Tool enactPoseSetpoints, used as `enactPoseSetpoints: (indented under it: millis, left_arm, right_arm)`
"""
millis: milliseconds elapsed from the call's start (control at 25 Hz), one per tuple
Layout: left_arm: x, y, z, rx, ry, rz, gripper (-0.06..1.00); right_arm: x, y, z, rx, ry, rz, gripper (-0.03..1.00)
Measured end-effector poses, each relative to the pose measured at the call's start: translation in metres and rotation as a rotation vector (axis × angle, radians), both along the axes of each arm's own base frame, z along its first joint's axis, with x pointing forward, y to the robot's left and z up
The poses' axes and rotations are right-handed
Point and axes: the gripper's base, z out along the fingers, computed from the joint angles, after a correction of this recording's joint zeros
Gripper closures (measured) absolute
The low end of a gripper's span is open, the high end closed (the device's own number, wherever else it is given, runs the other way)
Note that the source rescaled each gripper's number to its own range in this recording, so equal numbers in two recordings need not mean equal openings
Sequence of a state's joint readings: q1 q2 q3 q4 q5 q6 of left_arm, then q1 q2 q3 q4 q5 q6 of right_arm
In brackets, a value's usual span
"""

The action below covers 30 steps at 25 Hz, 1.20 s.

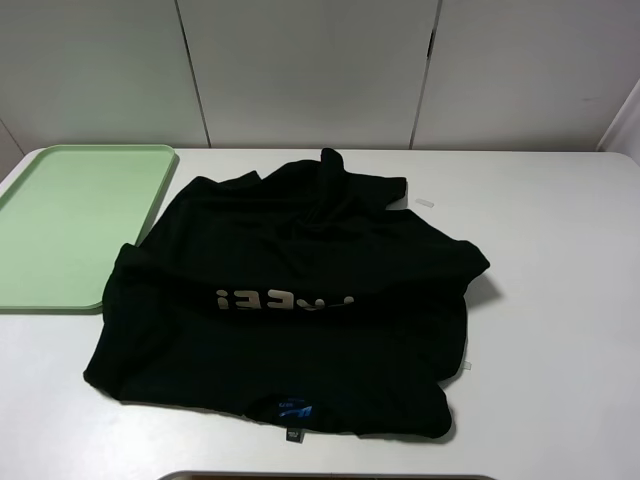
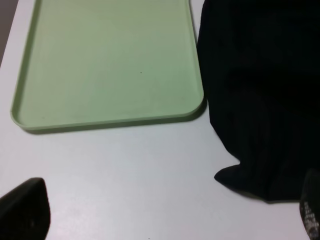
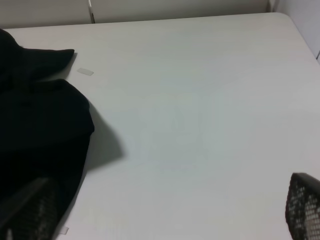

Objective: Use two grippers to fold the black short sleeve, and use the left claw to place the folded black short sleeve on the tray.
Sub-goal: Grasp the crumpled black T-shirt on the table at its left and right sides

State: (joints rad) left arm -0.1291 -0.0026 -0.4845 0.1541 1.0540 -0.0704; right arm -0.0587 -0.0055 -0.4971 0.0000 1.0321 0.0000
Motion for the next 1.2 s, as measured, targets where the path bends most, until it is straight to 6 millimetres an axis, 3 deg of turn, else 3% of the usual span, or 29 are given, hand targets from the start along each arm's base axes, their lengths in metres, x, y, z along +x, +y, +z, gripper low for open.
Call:
enactPoseSetpoints:
  millis: [360,640,880,1200]
  left_arm:
    - [0.000,0.000,0.000,0.002,-0.002,0.001,-0.05]
    - [0.004,0.000,0.023,-0.002,-0.054,-0.003,-0.04]
    - [0.036,-0.005,0.056,0.011,0.007,-0.011,-0.04]
    - [0.111,-0.015,0.092,0.136,0.190,-0.100,-0.04]
  right_arm:
    - [0.008,0.000,0.001,0.003,0.048,0.000,-0.03]
    - [0.033,-0.001,0.023,0.012,0.090,0.004,-0.03]
    - [0.065,-0.003,0.044,0.004,0.108,0.008,-0.03]
    - [0.122,-0.006,0.068,-0.090,0.173,0.071,-0.03]
